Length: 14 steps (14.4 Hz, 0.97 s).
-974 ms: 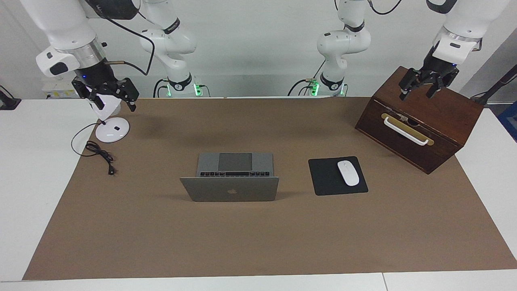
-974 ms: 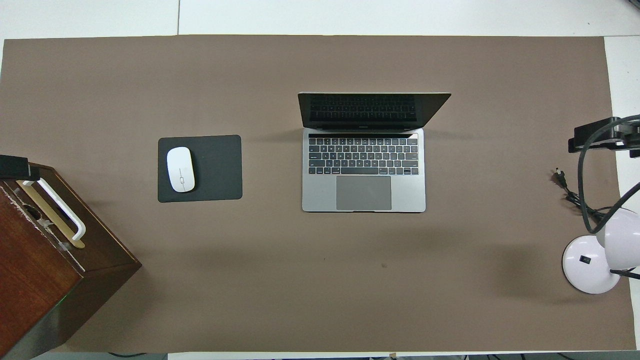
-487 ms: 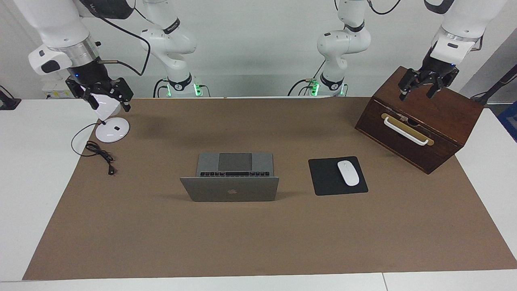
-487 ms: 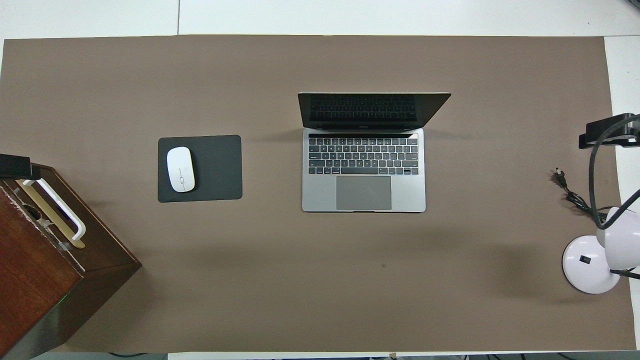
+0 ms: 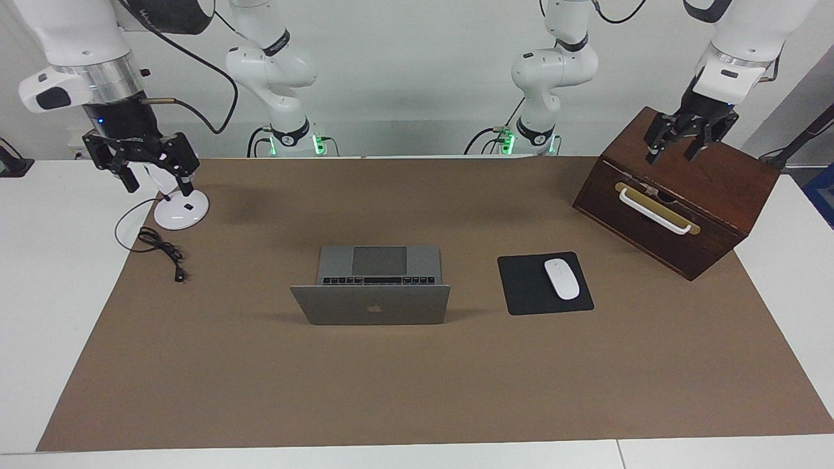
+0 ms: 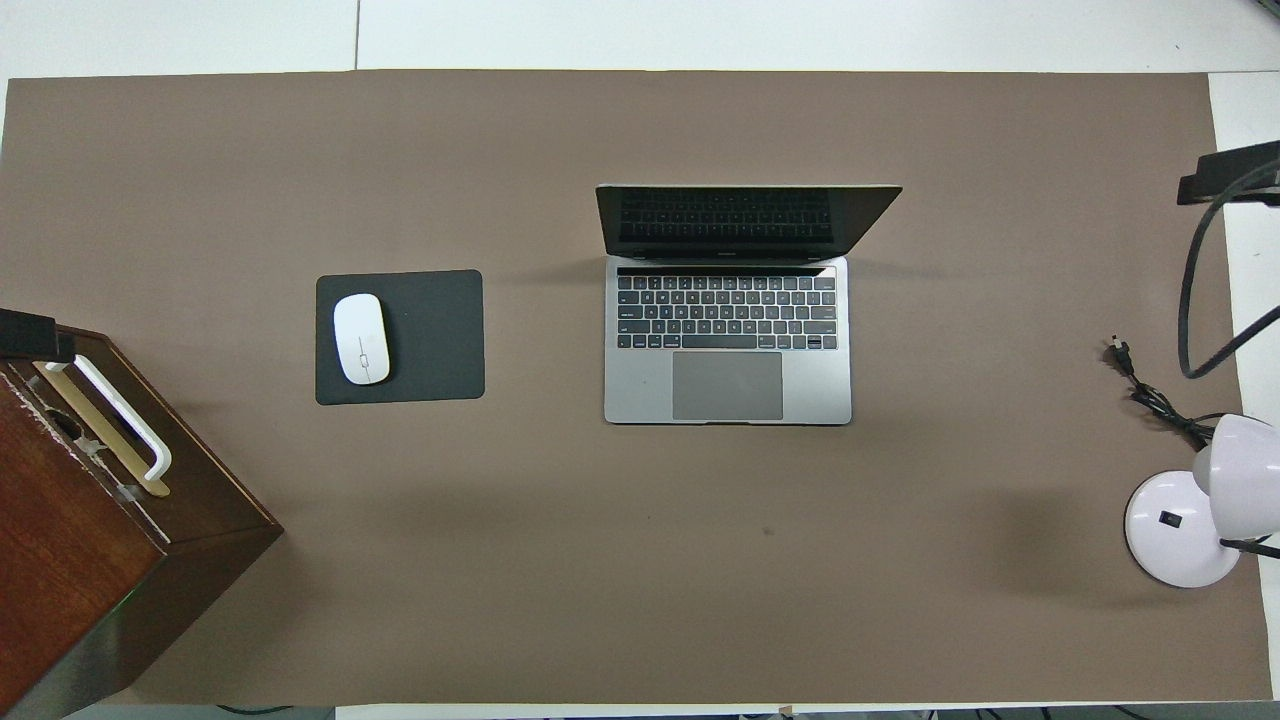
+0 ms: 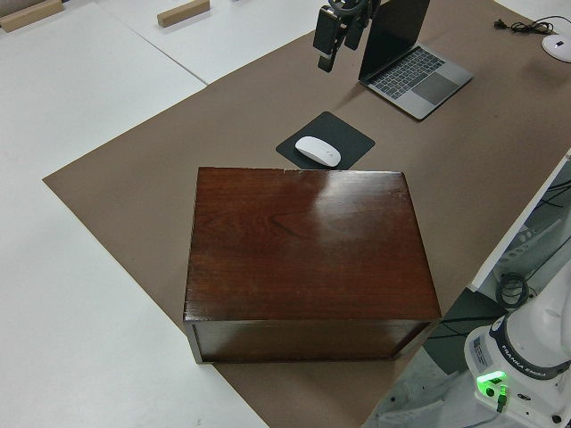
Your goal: Close laptop with both arms
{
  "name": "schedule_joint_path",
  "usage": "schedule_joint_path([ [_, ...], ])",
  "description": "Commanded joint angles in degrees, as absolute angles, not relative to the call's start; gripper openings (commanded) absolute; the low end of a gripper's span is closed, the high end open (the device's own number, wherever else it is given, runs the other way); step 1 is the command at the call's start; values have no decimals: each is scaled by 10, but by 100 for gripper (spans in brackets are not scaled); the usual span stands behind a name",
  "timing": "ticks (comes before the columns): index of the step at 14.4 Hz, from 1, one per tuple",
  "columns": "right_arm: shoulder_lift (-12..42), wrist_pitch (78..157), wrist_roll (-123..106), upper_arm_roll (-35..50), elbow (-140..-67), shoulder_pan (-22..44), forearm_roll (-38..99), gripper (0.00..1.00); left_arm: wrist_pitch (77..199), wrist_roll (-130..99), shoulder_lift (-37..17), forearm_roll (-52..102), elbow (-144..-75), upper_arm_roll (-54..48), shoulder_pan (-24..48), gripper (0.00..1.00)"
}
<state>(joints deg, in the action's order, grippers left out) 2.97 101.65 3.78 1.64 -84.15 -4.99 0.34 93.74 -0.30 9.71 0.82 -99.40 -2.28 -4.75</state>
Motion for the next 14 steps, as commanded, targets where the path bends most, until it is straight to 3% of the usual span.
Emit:
schedule_joint_path([
  [1,118,1021,11,25,-714,-49,6,85,942,-4,88,-7,-981,-21,-44,22],
  [2,137,1040,11,32,-689,-39,5,71,947,-4,88,-6,-981,-21,-45,5],
  [4,146,1090,12,36,-684,-13,2,20,952,-4,88,-7,-981,-21,-47,0],
  [5,151,1109,13,36,-684,-5,1,0,960,-2,88,-7,-982,-22,-45,0],
  [11,177,1193,45,38,-676,39,0,0,1021,14,90,-5,-1004,-24,-41,0],
  [14,224,1212,57,37,-620,66,-5,0,1050,44,99,1,-1034,-25,-31,0],
])
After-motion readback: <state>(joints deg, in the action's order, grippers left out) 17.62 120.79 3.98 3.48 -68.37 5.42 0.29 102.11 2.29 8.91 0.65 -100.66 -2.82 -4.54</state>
